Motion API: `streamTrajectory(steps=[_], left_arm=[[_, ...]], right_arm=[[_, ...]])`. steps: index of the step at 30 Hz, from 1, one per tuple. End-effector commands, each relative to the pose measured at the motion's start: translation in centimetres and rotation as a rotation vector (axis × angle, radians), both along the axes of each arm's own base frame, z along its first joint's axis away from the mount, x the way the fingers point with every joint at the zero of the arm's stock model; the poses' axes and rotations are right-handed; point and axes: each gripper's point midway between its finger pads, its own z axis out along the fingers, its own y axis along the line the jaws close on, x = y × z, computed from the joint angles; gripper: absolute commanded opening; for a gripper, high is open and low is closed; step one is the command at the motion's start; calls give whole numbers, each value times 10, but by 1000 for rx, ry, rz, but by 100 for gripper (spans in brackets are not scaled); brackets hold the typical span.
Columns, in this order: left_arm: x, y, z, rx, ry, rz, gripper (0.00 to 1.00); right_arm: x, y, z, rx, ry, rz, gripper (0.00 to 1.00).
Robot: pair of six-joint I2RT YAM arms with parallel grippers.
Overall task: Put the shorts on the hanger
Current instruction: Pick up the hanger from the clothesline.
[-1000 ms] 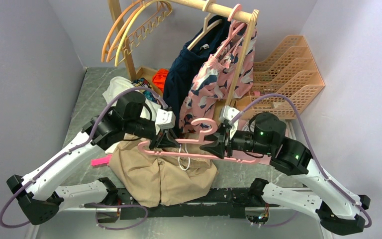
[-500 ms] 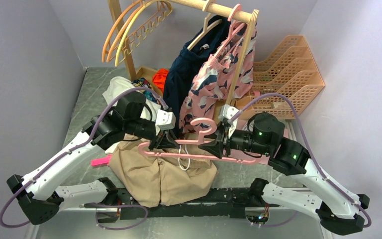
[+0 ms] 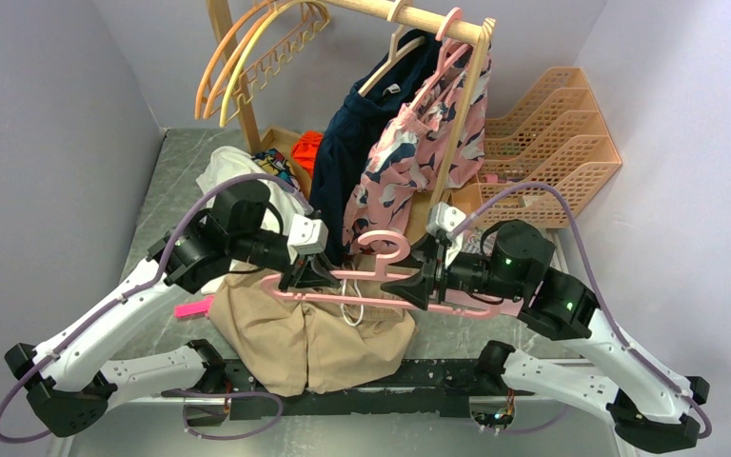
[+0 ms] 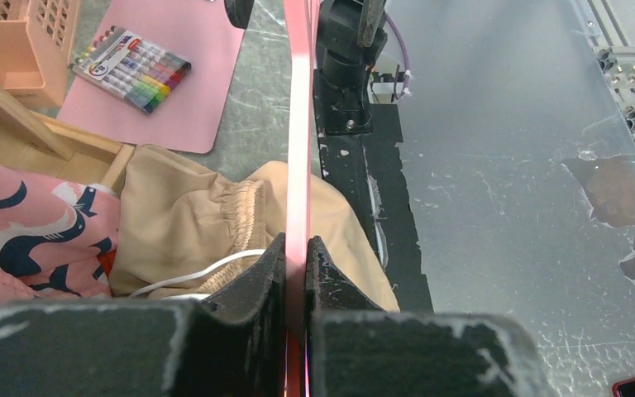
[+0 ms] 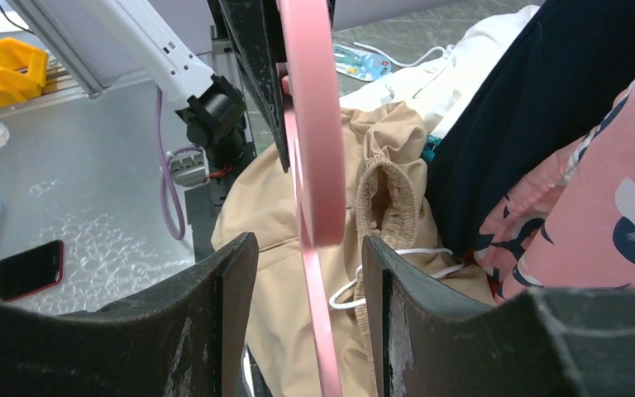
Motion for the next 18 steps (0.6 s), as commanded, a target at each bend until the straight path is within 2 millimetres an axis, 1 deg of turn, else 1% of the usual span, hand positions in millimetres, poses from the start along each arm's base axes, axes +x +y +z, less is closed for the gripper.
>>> streamTrajectory(steps=[1, 4, 7, 11, 15, 18], left_arm=[[-7, -4, 9, -52, -32, -61, 7], [-7, -6, 8, -44, -29, -59, 7], [-8, -7, 8, -43, -32, -64, 7], [-8, -6, 9, -45, -41, -62, 7], [-8, -5, 10, -47, -48, -56, 7], [-6, -5, 11, -47, -51, -44, 7]], right_arm=[[1, 10, 12, 44, -11, 21, 53], [2, 15, 12, 41, -9, 39, 52], [2, 21, 9, 29, 2, 59, 47], [0, 25, 3, 19, 18, 81, 32], [-1, 25, 2, 10, 22, 89, 17], [-3, 24, 3, 5, 18, 97, 0]])
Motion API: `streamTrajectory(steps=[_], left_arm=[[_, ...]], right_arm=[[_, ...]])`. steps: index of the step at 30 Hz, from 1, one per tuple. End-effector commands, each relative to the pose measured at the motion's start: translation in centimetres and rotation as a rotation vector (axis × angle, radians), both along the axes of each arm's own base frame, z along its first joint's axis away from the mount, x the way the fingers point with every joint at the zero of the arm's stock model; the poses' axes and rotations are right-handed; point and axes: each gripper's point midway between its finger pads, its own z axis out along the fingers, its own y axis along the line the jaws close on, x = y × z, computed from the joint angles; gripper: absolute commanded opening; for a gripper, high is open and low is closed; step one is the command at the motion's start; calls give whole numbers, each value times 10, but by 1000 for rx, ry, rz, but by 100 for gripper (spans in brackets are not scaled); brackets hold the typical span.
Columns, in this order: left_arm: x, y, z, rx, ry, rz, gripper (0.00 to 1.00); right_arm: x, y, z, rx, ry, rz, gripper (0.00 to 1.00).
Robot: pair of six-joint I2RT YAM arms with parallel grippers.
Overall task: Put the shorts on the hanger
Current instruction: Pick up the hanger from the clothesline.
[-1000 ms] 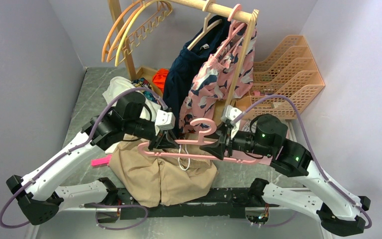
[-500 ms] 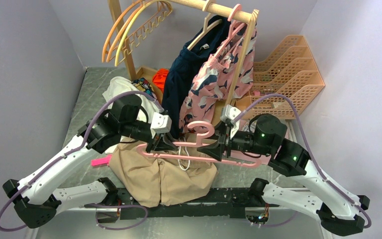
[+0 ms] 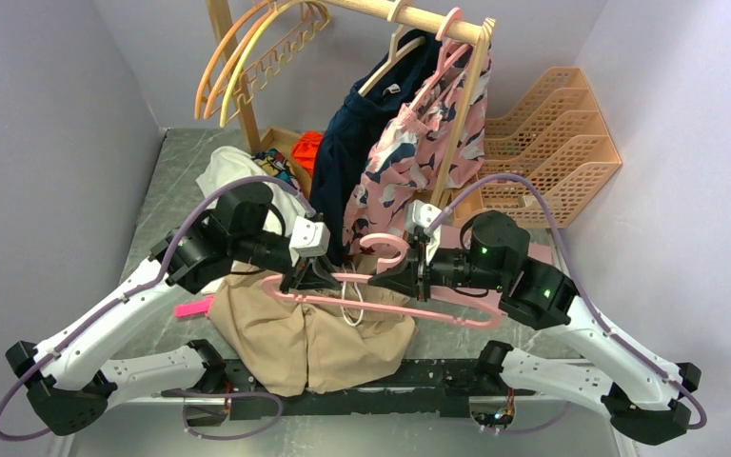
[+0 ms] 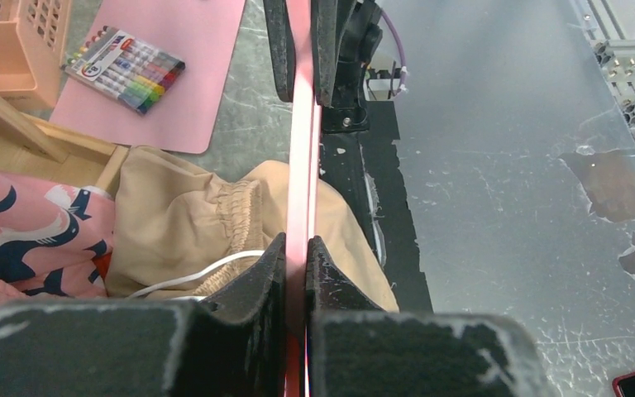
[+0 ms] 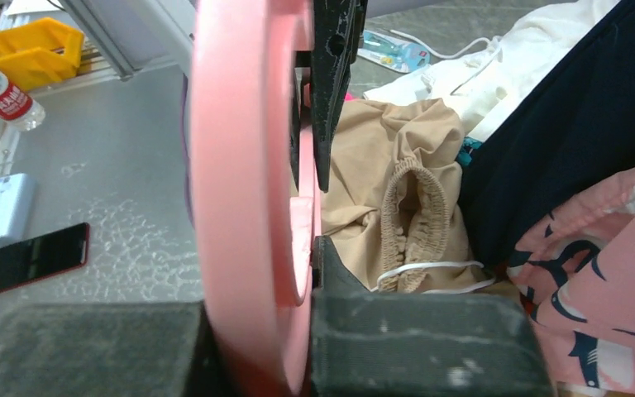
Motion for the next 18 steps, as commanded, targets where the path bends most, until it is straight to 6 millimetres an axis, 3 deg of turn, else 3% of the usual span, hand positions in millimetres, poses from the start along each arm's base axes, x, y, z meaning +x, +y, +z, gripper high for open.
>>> streamTrajectory(steps=[1, 4, 5, 6, 10, 15, 18], left_arm=[[-2, -3, 15, -56, -54, -20, 11], [5, -2, 15, -49, -54, 32, 46], [8, -1, 14, -45, -56, 62, 86], [11, 1, 14, -47, -66, 91, 99], [27, 19, 5, -63, -88, 283, 99], [45, 49, -10, -78, -26, 570, 99], [52, 63, -19, -103, 68, 719, 99]], right_arm=[[-3, -1, 12, 24, -22, 12, 0], [5, -5, 12, 36, -25, -50, 0], [10, -9, 13, 44, -30, -88, 0], [16, -13, 14, 53, -38, -133, 0], [32, -41, 18, 83, -63, -309, 0], [32, -67, 9, 72, -43, -408, 0], [32, -77, -15, 28, 2, -452, 0]])
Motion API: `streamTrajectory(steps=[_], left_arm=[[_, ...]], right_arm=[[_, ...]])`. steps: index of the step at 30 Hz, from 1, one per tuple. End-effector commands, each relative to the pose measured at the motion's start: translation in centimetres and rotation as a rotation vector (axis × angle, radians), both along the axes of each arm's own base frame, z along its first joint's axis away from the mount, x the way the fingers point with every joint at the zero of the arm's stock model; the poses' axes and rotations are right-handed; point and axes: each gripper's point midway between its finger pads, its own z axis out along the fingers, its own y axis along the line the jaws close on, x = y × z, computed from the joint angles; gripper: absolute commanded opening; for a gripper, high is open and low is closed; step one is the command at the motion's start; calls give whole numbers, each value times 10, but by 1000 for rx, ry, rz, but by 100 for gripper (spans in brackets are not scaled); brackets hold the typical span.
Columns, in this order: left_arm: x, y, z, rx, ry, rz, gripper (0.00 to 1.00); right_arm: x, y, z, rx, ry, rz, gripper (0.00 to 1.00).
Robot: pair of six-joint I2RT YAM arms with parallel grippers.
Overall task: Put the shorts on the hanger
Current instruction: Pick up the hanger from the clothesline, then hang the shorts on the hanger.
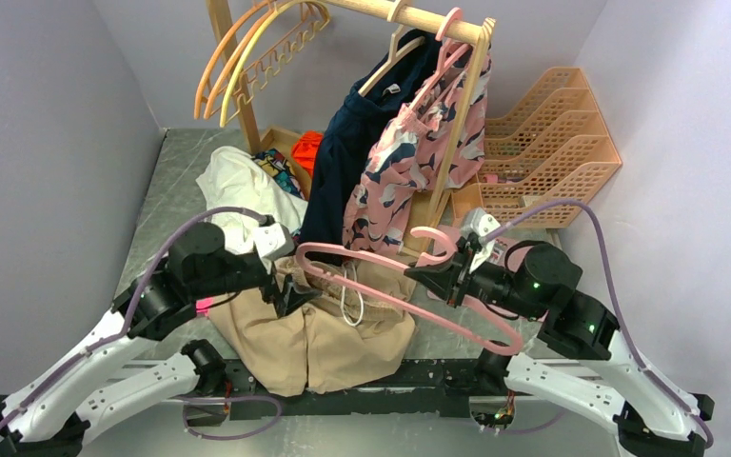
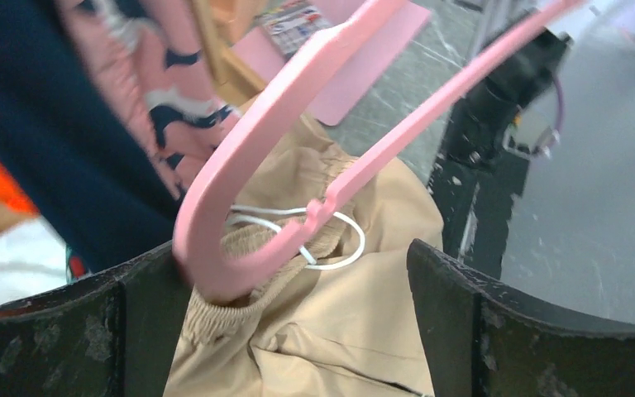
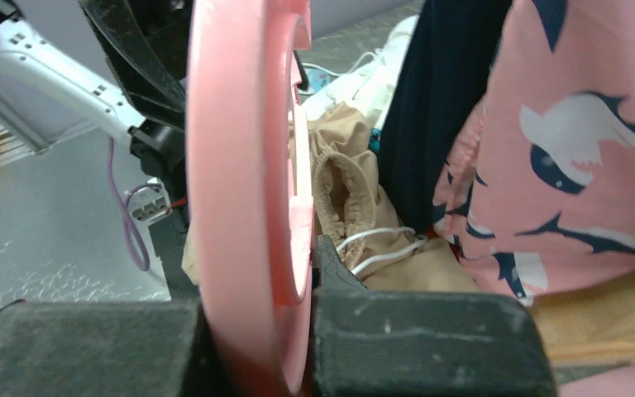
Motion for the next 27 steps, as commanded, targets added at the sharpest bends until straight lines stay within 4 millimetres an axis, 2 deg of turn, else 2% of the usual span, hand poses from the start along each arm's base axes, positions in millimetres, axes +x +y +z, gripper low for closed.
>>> streamTrajectory(steps=[1, 5, 8, 16, 18, 27], left_arm=[[23, 20, -8, -96, 149, 302, 99], [29, 28, -37, -125, 341, 464, 99], [28, 30, -62, -83, 443, 526, 99], [40, 44, -108, 18, 577, 734, 76], [42, 45, -115, 47, 589, 758, 72], [57, 36, -136, 132, 603, 798, 68]], right_arm=[[20, -24, -30, -52, 66, -184, 0], [22, -32, -45, -53, 92, -230, 0], [25, -36, -49, -34, 87, -264, 0], [27, -42, -47, -21, 57, -283, 0], [26, -43, -46, -26, 53, -282, 0], [24, -40, -47, -18, 49, -259, 0]])
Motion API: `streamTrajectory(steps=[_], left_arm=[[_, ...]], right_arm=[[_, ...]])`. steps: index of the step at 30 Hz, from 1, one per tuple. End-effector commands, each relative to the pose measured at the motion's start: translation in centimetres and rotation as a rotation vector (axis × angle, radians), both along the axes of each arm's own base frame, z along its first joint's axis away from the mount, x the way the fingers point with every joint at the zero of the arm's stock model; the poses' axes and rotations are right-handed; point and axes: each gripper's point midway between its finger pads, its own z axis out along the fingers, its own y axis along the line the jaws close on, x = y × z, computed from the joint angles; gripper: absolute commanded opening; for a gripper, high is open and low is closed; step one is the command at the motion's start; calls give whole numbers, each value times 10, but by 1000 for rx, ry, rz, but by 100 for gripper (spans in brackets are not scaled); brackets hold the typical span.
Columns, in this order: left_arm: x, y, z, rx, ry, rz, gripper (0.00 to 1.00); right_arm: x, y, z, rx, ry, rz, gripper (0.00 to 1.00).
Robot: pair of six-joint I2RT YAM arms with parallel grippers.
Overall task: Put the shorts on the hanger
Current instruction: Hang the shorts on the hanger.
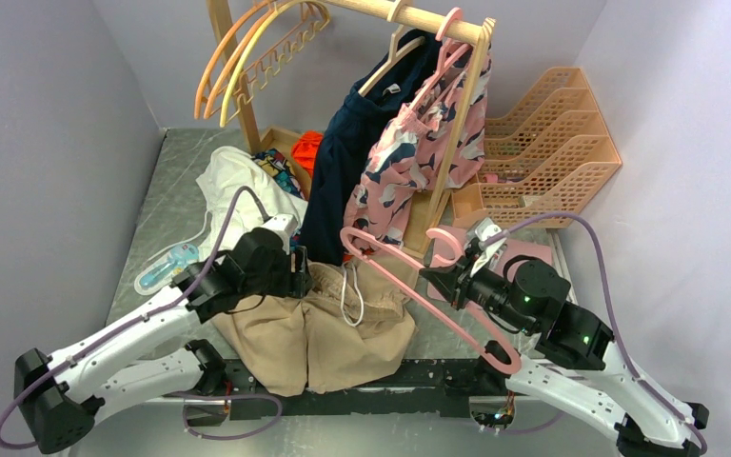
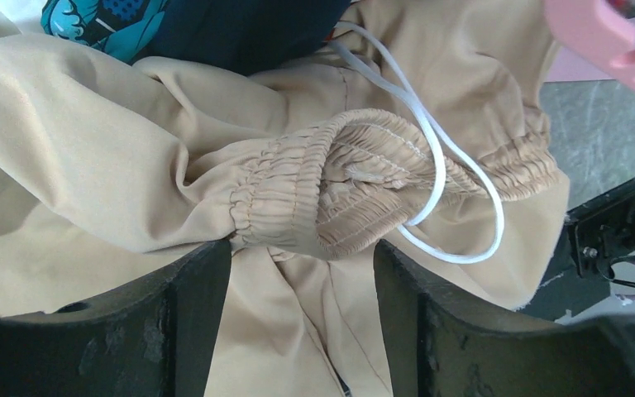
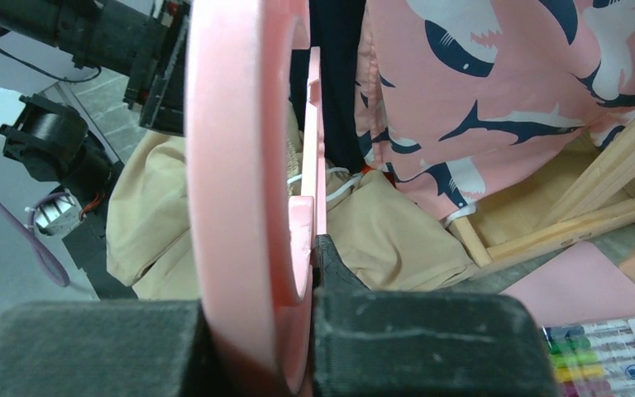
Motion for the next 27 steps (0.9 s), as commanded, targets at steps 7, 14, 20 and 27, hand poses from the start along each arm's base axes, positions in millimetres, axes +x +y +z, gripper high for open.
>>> streamTrajectory(steps=[7, 14, 20, 27], left_arm=[[29, -2, -14, 97, -22, 80, 63], [39, 11, -27, 191, -32, 143, 10], [47, 28, 32, 126, -172, 228, 7], [42, 50, 88, -54, -350, 304, 7]], right_arm=[[-3, 8, 9, 19, -23, 47, 0], [-8, 10, 10, 8, -22, 81, 0], [-12, 6, 27, -5, -59, 101, 0], [-10, -7, 43, 1, -106, 59, 0]])
